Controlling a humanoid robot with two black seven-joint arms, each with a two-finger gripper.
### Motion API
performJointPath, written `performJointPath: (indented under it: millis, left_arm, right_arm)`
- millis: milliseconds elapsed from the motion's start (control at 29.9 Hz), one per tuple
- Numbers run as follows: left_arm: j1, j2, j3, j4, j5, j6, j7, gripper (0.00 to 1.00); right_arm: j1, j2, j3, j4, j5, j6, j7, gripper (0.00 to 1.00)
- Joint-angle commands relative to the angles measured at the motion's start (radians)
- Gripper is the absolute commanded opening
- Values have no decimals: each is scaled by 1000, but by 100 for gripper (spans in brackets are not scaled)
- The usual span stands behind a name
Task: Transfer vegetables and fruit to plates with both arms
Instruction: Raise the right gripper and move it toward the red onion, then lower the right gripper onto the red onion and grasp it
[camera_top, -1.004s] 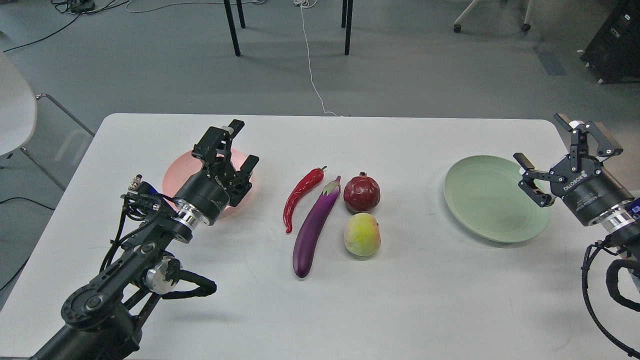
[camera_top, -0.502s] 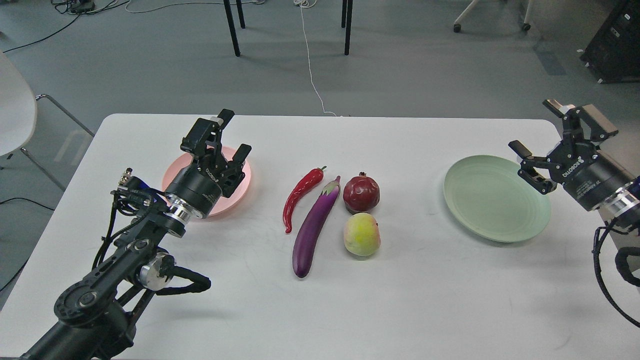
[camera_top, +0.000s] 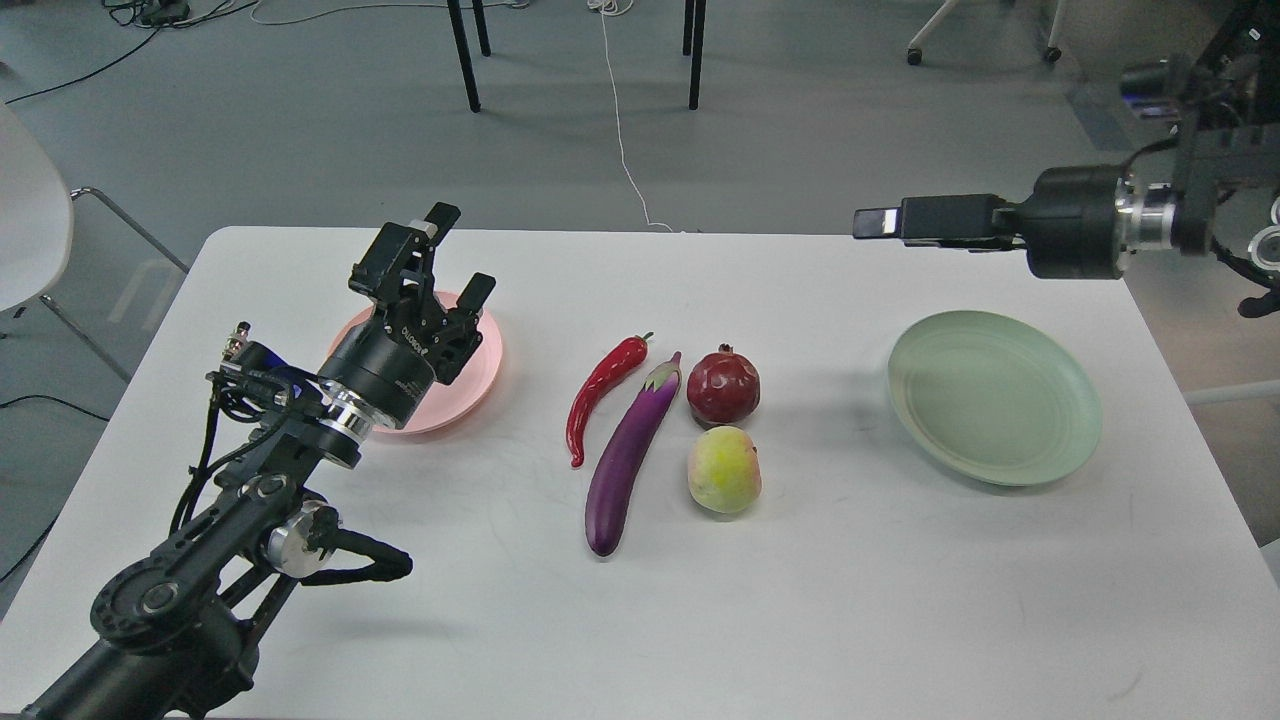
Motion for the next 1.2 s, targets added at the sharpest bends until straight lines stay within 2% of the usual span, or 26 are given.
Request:
performJointPath:
  millis: [0, 268, 469, 904, 1171]
  left_arm:
    - [9, -3, 1, -14, 1, 0, -7, 98]
    - [21, 8, 1, -26, 1, 0, -16, 98]
    - [22, 15, 0, -28, 1, 0, -16, 98]
    - [21, 29, 1, -29, 0, -2, -16, 98]
    - [21, 31, 0, -31, 0, -2, -16, 98]
  right_arm:
    - [39, 117, -65, -59, -69, 0, 0, 99]
    - [38, 360, -208, -217, -134, 0, 0, 99]
    - [12, 477, -304, -295, -132, -18, 0, 99]
    - [-64, 546, -307, -372, -123, -128, 0, 99]
    - [-113, 592, -307, -413, -123, -254, 0, 99]
